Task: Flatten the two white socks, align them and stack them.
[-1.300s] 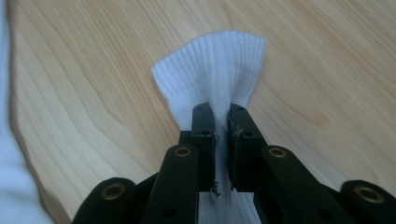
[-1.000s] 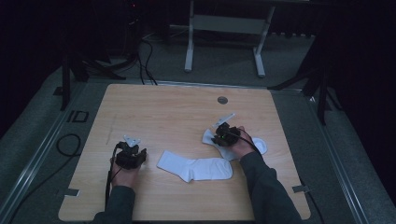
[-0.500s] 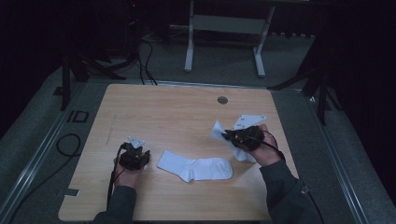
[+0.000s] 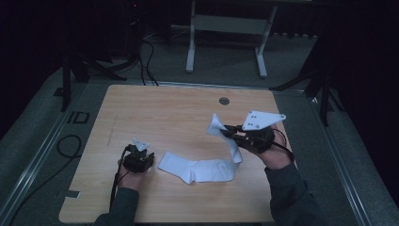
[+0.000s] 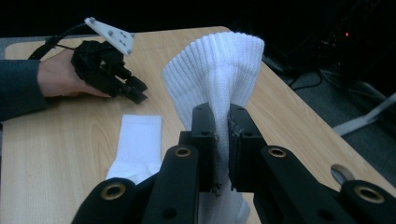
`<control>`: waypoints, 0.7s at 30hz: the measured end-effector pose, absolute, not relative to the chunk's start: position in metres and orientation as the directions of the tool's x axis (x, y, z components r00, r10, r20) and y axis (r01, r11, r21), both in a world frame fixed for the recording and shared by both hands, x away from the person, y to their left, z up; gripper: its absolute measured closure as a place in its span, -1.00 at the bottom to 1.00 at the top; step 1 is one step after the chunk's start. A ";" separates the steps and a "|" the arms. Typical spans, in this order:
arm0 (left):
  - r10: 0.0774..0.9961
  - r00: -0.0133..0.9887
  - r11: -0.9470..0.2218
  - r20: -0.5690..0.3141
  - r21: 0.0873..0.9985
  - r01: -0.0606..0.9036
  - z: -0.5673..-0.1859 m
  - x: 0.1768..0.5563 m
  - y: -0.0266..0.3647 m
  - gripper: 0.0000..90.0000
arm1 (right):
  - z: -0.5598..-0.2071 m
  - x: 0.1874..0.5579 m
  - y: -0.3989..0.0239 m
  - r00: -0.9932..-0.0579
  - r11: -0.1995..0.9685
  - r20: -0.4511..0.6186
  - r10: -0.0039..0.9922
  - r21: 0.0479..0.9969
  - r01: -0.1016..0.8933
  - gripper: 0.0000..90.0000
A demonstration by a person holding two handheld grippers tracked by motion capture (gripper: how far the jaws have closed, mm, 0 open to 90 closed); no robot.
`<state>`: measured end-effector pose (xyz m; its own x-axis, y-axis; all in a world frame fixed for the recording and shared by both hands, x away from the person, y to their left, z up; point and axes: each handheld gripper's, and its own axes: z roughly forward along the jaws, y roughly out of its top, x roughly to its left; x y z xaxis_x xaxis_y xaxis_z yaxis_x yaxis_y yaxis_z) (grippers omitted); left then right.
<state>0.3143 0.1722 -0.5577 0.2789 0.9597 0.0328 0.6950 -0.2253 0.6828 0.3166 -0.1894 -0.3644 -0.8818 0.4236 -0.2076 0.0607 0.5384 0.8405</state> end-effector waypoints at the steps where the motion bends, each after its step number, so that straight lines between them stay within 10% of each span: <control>1: 0.959 0.282 -0.229 0.035 0.683 0.693 -0.558 0.314 0.172 0.48 | -0.365 0.315 -0.188 -0.883 0.540 -0.208 0.421 0.840 0.060 0.83; 21: 0.944 0.327 -0.261 0.034 0.683 0.682 -0.557 0.310 0.164 0.48 | -0.427 0.318 -0.125 -0.943 0.544 -0.079 0.322 0.831 0.116 0.82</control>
<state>0.3096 0.1636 -0.5574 0.3272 0.9444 0.0339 0.6824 -0.2610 0.6828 0.3176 -0.1250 -0.4272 -0.9434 0.3220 -0.0795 0.1155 0.5436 0.8313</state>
